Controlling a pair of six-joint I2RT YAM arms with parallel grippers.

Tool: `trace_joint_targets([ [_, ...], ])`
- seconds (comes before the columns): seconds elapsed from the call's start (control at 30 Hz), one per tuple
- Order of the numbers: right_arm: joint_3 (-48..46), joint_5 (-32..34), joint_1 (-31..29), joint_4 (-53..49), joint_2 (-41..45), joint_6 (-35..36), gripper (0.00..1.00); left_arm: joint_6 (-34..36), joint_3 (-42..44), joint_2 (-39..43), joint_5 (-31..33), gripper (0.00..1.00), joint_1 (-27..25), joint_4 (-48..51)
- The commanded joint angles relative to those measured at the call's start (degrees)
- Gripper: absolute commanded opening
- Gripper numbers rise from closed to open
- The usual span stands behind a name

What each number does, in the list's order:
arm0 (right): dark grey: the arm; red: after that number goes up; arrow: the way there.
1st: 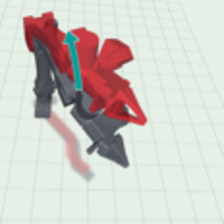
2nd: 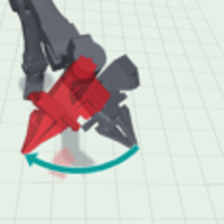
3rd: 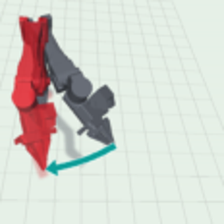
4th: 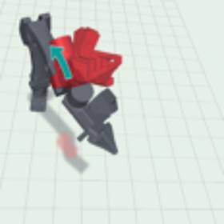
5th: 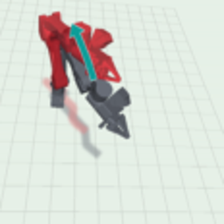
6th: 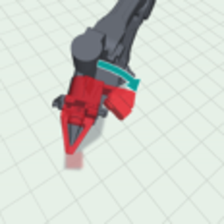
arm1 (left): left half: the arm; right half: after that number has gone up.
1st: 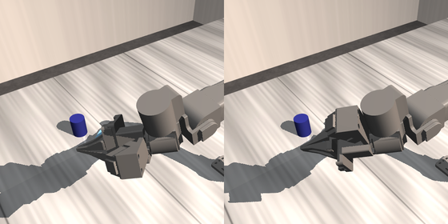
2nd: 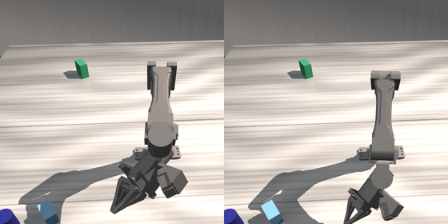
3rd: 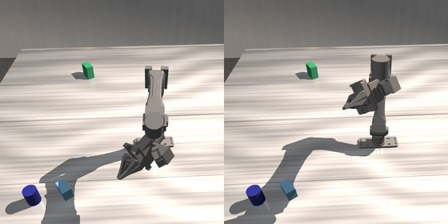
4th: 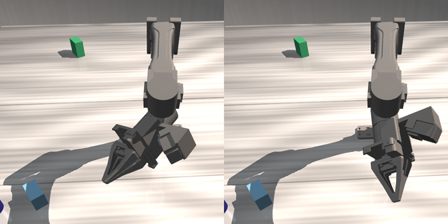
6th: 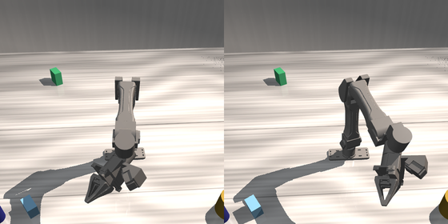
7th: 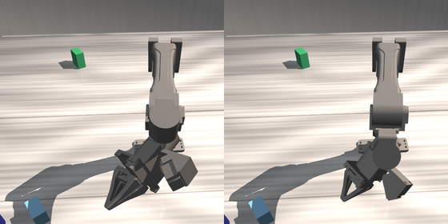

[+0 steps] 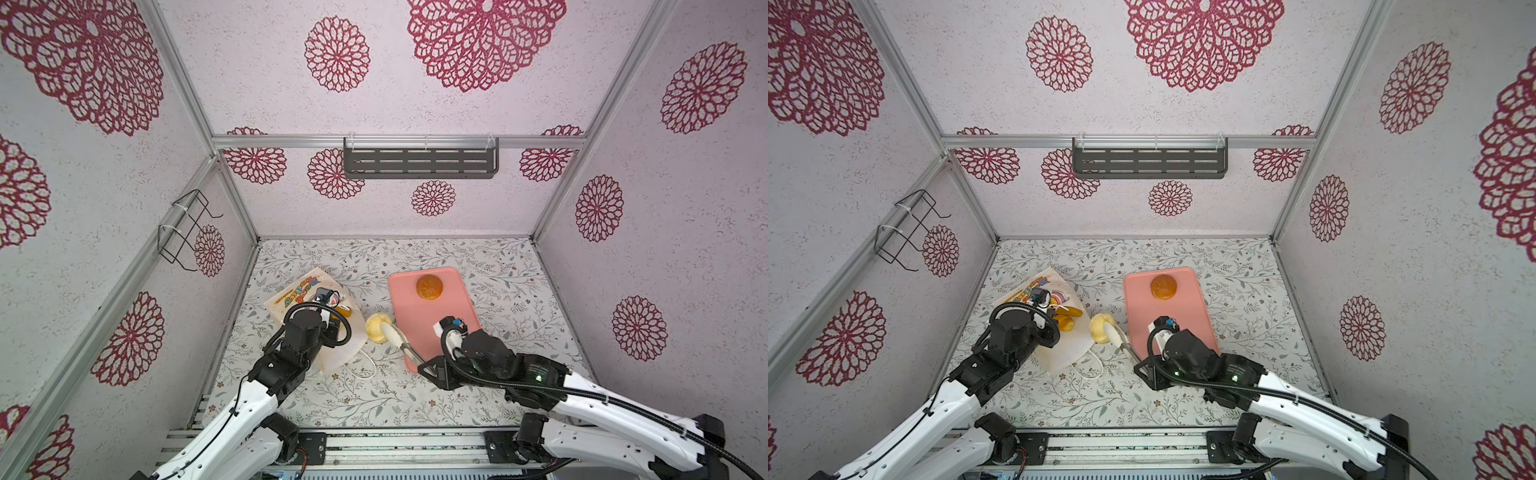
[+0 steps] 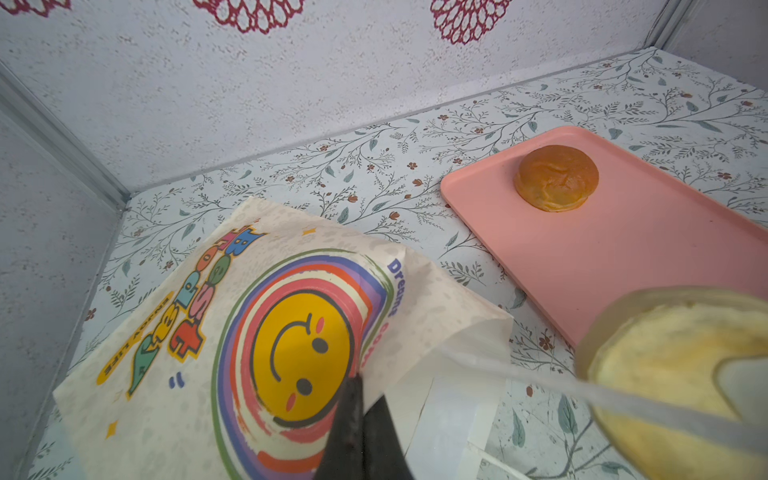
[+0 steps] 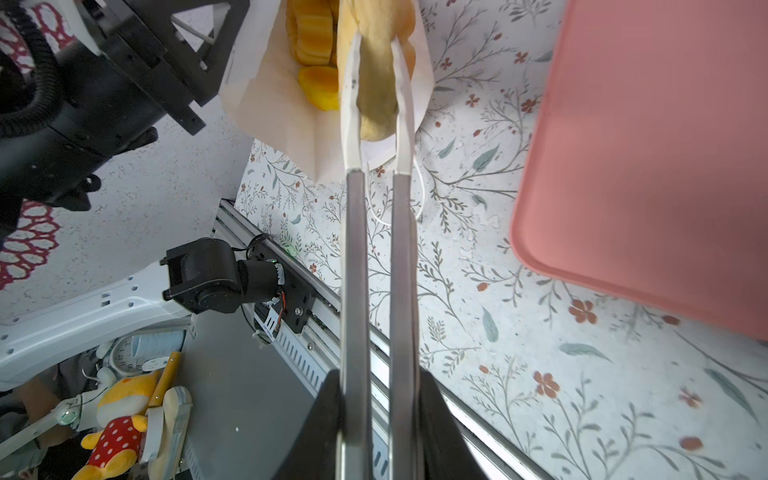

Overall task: Take the fake bread out of the paper bag
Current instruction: 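Carry the pale roll with the tongs onto the pink tray, then release the pale roll and drop the tongs onto the tray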

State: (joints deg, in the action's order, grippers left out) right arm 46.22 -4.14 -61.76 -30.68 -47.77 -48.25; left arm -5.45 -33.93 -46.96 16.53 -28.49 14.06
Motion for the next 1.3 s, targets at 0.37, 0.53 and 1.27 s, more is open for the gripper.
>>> trace_joint_targets([
  [0.37,9.85,9.00,20.06,-21.21,-5.28,12.41,0.00,-0.90,-1.84,0.47,-0.65,0.00,0.58,-1.37],
  [0.53,8.45,1.79,25.11,-13.81,-9.58,15.16,0.00,-0.91,-2.06,0.55,-0.78,0.00,0.56,-1.37],
  [1.27,-0.05,-6.73,33.88,-8.20,-6.93,12.88,0.46,-0.96,-2.38,0.97,-0.47,0.00,0.54,-0.47],
])
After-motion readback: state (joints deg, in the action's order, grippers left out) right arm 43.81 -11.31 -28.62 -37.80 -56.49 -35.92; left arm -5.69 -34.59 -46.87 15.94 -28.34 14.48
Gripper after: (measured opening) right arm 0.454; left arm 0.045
